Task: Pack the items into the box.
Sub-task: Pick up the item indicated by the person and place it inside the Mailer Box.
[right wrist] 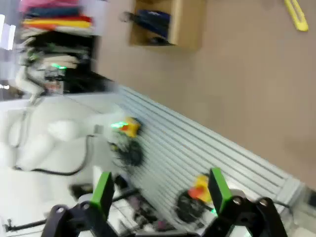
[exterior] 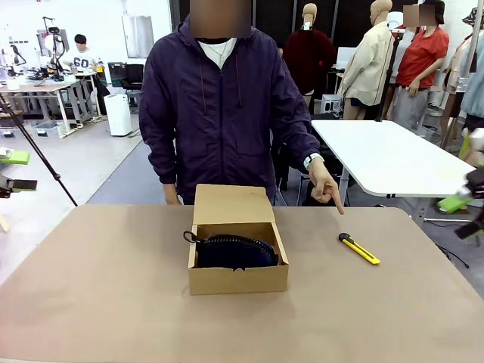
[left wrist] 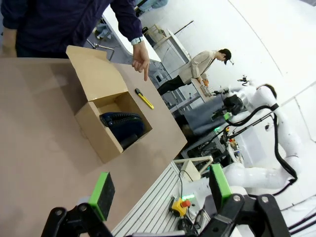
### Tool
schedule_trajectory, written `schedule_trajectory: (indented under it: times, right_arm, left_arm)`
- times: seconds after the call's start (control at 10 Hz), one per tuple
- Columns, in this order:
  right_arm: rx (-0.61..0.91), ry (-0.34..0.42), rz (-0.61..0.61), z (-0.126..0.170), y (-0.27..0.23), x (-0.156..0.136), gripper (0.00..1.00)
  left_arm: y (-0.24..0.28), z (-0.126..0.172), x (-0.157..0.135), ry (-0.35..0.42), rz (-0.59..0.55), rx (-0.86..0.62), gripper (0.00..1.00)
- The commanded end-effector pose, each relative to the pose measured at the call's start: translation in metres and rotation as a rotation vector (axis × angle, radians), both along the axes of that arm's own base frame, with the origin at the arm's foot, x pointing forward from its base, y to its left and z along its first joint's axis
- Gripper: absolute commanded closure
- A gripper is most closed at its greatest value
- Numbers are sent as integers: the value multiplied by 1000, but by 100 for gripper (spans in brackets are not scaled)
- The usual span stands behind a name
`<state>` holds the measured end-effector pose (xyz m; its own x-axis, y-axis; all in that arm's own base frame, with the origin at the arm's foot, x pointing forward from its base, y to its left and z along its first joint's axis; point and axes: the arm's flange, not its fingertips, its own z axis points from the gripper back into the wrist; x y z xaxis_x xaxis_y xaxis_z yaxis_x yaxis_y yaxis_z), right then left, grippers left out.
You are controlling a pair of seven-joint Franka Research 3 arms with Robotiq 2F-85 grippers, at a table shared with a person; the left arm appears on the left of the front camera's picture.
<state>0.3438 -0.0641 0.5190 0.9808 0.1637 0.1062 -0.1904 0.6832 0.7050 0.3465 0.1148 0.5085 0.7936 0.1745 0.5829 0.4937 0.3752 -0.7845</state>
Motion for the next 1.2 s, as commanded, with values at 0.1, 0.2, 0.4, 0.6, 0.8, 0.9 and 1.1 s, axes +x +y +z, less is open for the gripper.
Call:
schedule_trajectory:
  times: [0.1, 0.2, 0.4, 0.6, 0.8, 0.9, 1.1]
  right_arm:
    - [-670, -38, 206, -36, 29, 55, 0]
    - [-746, -95, 238, -53, 42, 66, 0]
    - [-747, -187, 305, -88, 65, 76, 0]
    - [-712, -122, 327, -73, 63, 80, 0]
    - [-712, -122, 327, -73, 63, 80, 0]
    - [-713, -143, 334, -84, 66, 79, 0]
    - [-713, -208, 309, -95, 70, 99, 0]
  left_arm:
    - [2, 1, -3, 12, -14, 5, 0]
    - [2, 1, -3, 12, -14, 5, 0]
    - [2, 1, -3, 12, -14, 5, 0]
    - [2, 1, -3, 12, -14, 5, 0]
    - [2, 1, -3, 12, -14, 5, 0]
    - [2, 1, -3, 12, -14, 5, 0]
    - [2, 1, -3, 12, -14, 5, 0]
